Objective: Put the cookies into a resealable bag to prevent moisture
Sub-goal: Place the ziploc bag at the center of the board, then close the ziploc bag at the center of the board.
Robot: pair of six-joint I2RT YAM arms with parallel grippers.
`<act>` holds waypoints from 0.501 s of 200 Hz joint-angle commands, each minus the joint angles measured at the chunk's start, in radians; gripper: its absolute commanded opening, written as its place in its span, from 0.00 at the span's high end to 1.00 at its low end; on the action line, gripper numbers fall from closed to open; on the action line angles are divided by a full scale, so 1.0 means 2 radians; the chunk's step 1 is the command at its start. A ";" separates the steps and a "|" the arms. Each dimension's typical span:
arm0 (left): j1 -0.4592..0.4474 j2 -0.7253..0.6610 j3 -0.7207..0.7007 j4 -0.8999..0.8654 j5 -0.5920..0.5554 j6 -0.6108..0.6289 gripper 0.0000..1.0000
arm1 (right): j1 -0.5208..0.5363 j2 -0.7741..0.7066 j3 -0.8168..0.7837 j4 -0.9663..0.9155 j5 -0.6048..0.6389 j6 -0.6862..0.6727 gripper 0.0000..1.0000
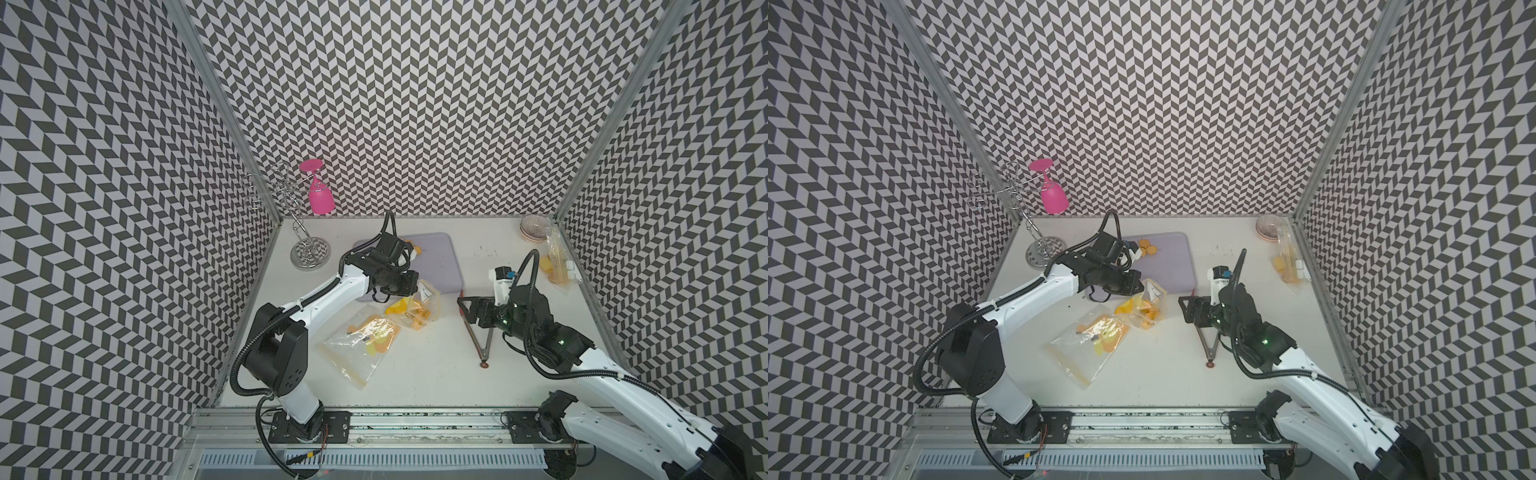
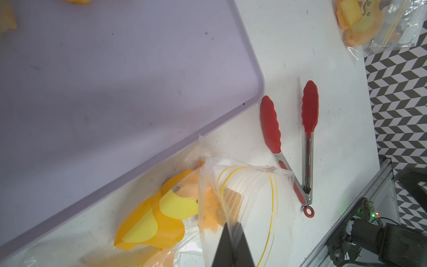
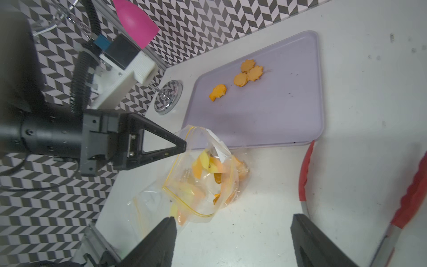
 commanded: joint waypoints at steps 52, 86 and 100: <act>0.001 -0.024 -0.006 0.021 0.003 0.011 1.00 | 0.039 0.163 0.040 0.073 -0.023 0.081 0.29; 0.002 -0.031 -0.012 0.028 0.015 0.014 1.00 | 0.040 0.226 0.062 0.080 -0.031 0.068 0.32; 0.001 -0.036 -0.016 0.034 0.027 0.017 1.00 | 0.039 0.242 0.067 0.089 -0.033 0.066 0.34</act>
